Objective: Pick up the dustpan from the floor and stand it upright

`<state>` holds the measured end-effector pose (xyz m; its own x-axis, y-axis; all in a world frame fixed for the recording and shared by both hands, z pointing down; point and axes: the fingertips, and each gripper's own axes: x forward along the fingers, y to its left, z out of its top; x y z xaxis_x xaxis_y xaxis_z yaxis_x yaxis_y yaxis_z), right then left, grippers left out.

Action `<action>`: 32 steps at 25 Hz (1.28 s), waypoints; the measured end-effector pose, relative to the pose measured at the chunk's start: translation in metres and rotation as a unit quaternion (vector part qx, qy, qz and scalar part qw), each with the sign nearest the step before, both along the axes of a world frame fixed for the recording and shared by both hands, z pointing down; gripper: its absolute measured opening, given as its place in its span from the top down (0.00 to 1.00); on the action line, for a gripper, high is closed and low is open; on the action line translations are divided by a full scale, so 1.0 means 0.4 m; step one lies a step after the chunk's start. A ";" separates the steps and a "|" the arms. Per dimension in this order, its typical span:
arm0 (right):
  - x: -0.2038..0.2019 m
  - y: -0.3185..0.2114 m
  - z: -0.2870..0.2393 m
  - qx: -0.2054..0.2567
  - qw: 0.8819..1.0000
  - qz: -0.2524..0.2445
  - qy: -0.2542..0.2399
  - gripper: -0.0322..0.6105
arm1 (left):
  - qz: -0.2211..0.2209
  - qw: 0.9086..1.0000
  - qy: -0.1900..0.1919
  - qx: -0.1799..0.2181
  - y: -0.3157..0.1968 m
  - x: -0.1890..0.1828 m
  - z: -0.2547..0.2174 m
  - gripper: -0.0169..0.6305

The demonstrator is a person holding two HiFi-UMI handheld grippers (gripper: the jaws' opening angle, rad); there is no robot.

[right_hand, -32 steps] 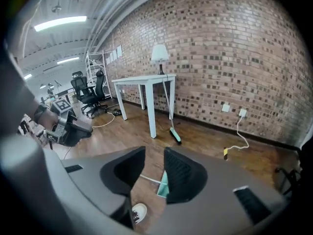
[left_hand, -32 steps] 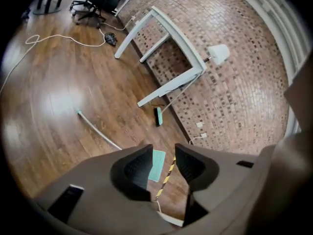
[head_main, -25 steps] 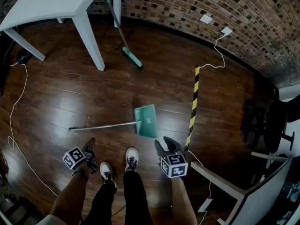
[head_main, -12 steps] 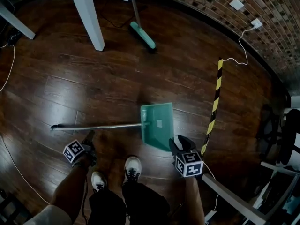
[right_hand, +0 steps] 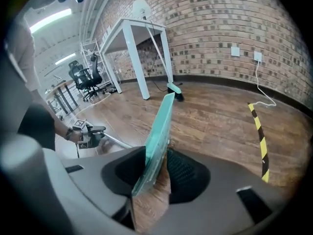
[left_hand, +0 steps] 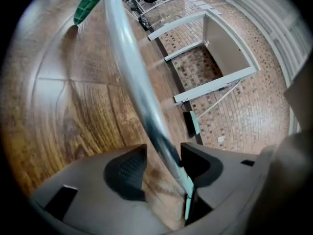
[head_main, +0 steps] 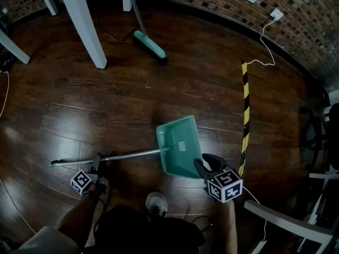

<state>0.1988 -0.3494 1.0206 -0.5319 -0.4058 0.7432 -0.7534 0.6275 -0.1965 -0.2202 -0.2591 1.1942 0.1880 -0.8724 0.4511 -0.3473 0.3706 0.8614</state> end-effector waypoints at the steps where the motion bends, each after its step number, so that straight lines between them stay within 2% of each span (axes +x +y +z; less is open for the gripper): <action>1: -0.004 0.001 -0.002 0.006 1.000 0.003 -0.014 0.79 | 0.013 1.000 -0.002 0.015 -0.008 -0.001 -0.001 0.62; 2: -0.008 0.001 -0.003 0.011 1.000 0.007 -0.028 0.83 | 0.031 0.999 -0.005 0.033 -0.022 -0.001 -0.007 0.66; 3: -0.011 0.002 -0.003 0.015 0.999 0.015 -0.044 0.89 | 0.050 0.997 -0.008 0.050 -0.038 -0.002 -0.014 0.77; 4: -0.011 0.004 -0.002 0.018 0.998 0.025 -0.058 0.89 | 0.064 0.996 -0.011 0.065 -0.053 -0.004 -0.019 0.81; 6: -0.002 0.009 0.001 0.022 0.995 0.047 -0.082 0.89 | 0.076 0.993 -0.013 0.085 -0.083 -0.010 -0.025 0.82; 9: 0.015 0.002 0.001 0.029 0.993 0.069 -0.092 0.90 | 0.088 0.988 -0.020 0.126 -0.136 -0.010 -0.073 0.85; 12: 0.039 -0.018 0.003 0.033 0.990 0.090 -0.101 0.90 | 0.115 0.976 -0.032 0.181 -0.184 0.006 -0.172 0.87; 15: 0.070 -0.030 0.016 0.036 0.986 0.117 -0.112 0.90 | 0.161 0.959 -0.079 0.219 -0.217 0.022 -0.282 0.89; 18: 0.079 -0.032 0.046 0.039 0.984 0.133 -0.110 0.87 | 0.196 0.936 -0.158 0.248 -0.256 0.017 -0.413 0.90; 20: 0.069 -0.032 0.077 0.034 0.981 0.145 -0.126 0.86 | 0.213 0.917 -0.214 0.261 -0.277 0.011 -0.505 0.89; 23: 0.037 -0.041 0.142 0.024 0.976 0.158 -0.147 0.84 | 0.234 0.882 -0.281 0.299 -0.318 0.044 -0.671 0.89; 26: 0.005 -0.036 0.224 0.006 0.981 0.159 -0.110 0.80 | 0.259 0.841 -0.347 0.325 -0.355 0.098 -0.784 0.91; 27: -0.002 -0.036 0.246 -0.001 0.982 0.165 -0.086 0.79 | 0.267 0.829 -0.366 0.328 -0.366 0.113 -0.806 0.92; 29: -0.013 -0.047 0.279 -0.015 0.978 0.198 -0.065 0.77 | 0.272 0.813 -0.393 0.333 -0.388 0.136 -0.844 0.93; 32: -0.023 -0.054 0.323 -0.030 0.965 0.247 -0.087 0.75 | 0.280 0.788 -0.422 0.349 -0.391 0.184 -0.889 0.94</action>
